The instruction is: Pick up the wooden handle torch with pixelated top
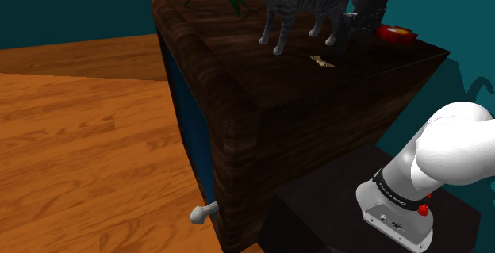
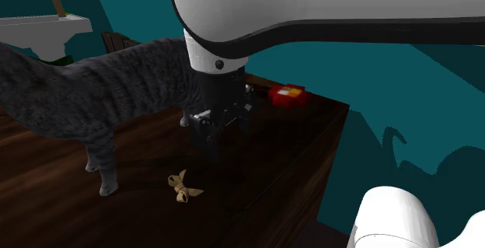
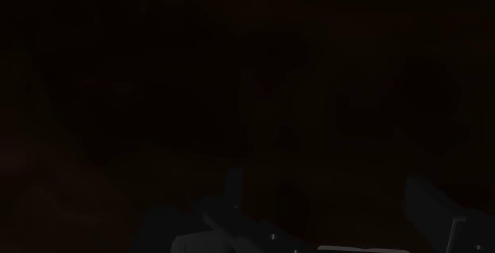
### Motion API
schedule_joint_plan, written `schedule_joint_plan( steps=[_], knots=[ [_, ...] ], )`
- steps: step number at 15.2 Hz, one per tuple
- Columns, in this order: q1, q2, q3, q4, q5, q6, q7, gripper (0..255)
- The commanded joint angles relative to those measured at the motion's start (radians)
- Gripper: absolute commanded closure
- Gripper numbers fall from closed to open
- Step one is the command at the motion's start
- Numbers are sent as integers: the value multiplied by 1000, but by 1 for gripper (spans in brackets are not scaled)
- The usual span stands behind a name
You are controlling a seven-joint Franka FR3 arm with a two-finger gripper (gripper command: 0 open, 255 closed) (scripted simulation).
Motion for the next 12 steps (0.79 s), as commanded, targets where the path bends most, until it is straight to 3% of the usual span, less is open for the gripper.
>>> schedule_joint_plan(
  steps=[1,12],
  knots=[
    [0,0,0,0,0,0,0,0],
    [-43,169,-264,178,-107,55,-327,0]
  ],
)
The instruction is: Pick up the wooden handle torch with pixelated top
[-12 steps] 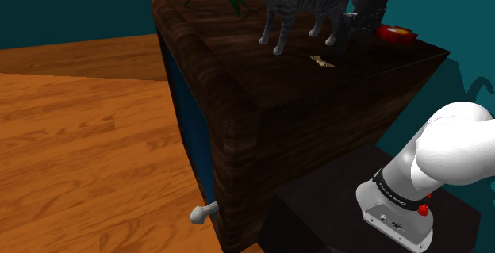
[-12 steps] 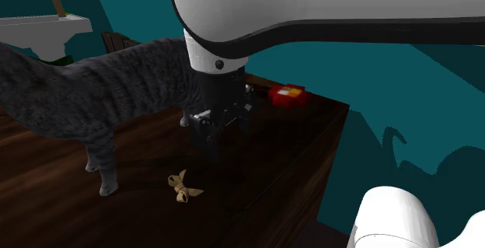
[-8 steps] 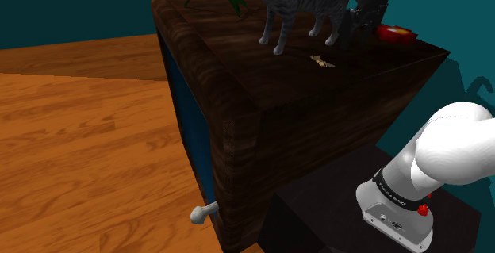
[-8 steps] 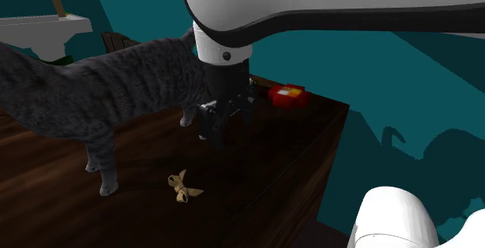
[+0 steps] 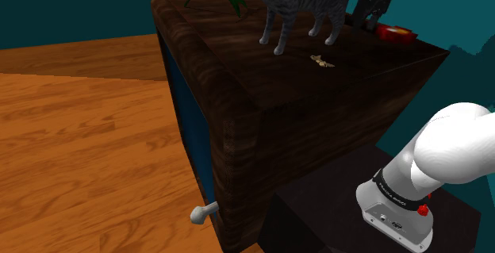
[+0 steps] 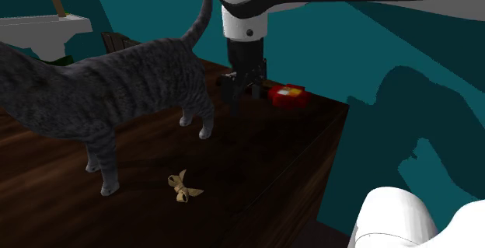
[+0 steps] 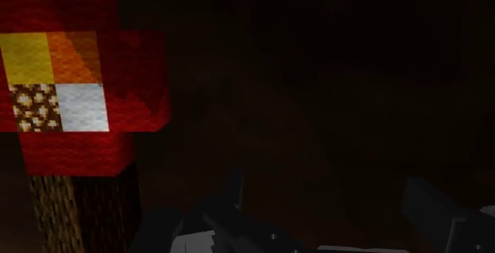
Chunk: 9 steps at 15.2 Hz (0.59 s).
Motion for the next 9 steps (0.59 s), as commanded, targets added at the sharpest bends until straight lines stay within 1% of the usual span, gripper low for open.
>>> schedule_joint_plan(
  steps=[1,5,9],
  knots=[
    [-1,53,-50,55,-8,10,-65,0],
    [1,156,-145,162,-4,26,-189,0],
    [8,280,-245,292,31,33,-322,0]
  ],
)
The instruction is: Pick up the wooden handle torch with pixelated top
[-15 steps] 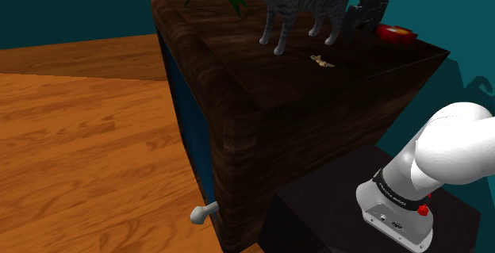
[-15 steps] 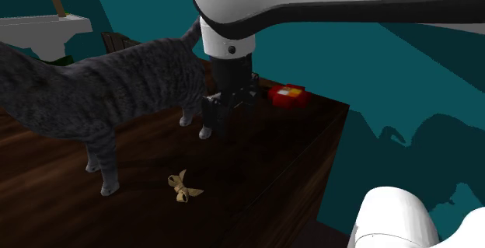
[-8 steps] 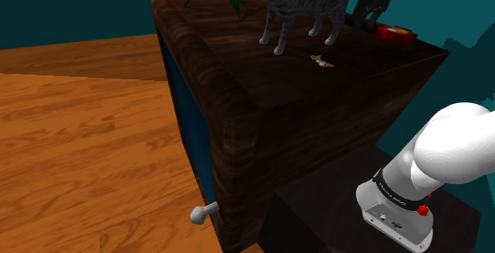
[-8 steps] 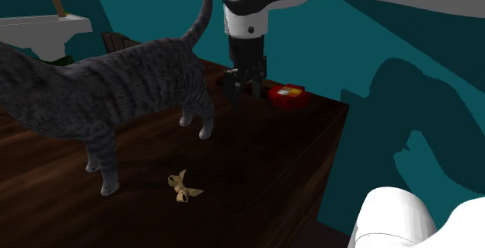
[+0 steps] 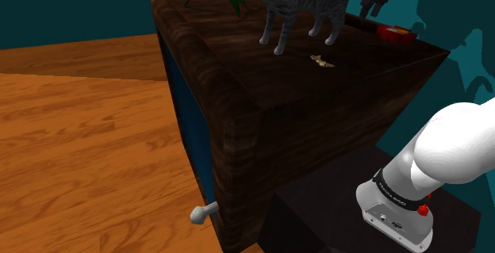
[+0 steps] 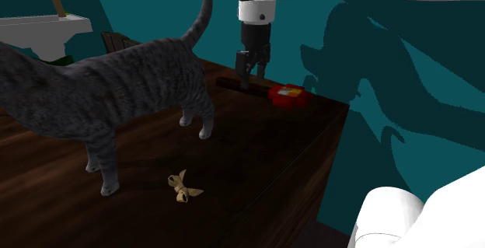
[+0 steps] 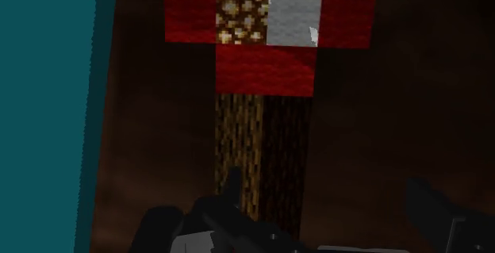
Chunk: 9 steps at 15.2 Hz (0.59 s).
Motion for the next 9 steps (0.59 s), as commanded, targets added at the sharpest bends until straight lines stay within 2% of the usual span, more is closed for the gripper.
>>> schedule_joint_plan(
  steps=[1,2,9],
  knots=[
    [5,73,-51,78,27,-2,-72,0],
    [6,102,-71,108,40,-3,-100,0],
    [-1,87,-74,1,31,91,-95,0]
  ],
)
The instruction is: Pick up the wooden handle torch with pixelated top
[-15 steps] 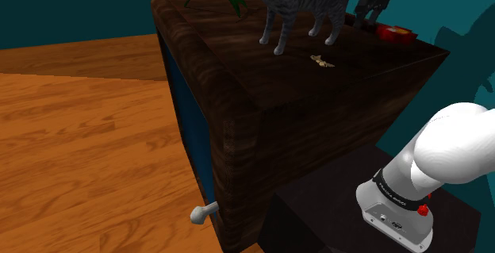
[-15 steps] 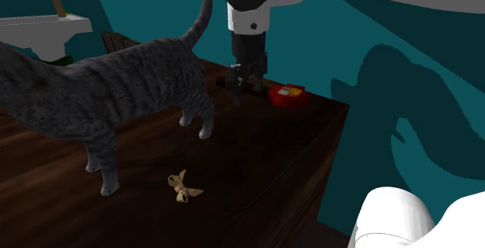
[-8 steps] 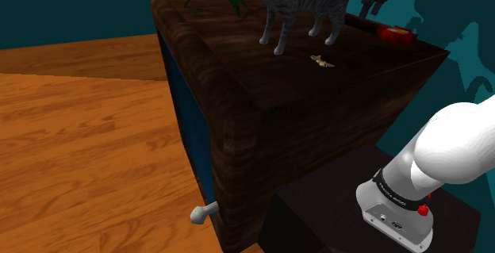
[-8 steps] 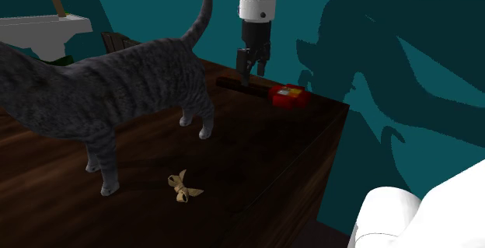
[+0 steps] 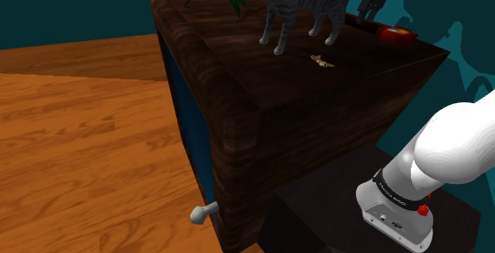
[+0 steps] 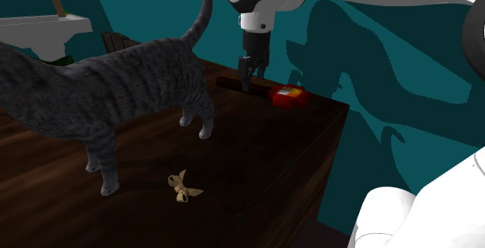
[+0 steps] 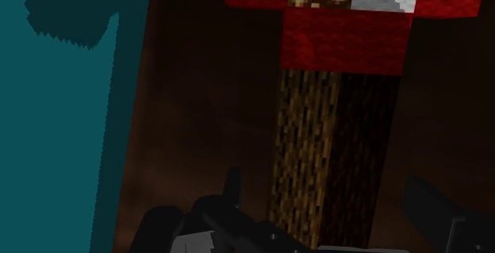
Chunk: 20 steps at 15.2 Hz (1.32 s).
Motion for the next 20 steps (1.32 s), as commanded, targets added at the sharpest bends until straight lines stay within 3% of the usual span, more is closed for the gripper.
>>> schedule_joint_plan(
  steps=[1,2,3,12,20],
  knots=[
    [-2,-4,-3,-28,-3,25,-2,0],
    [-2,-4,-3,-28,-3,25,-2,0],
    [-3,-5,-4,-26,-3,22,-3,255],
    [-2,-4,-3,-28,-3,25,-2,255],
    [4,13,2,95,8,-82,-7,255]
  ],
)
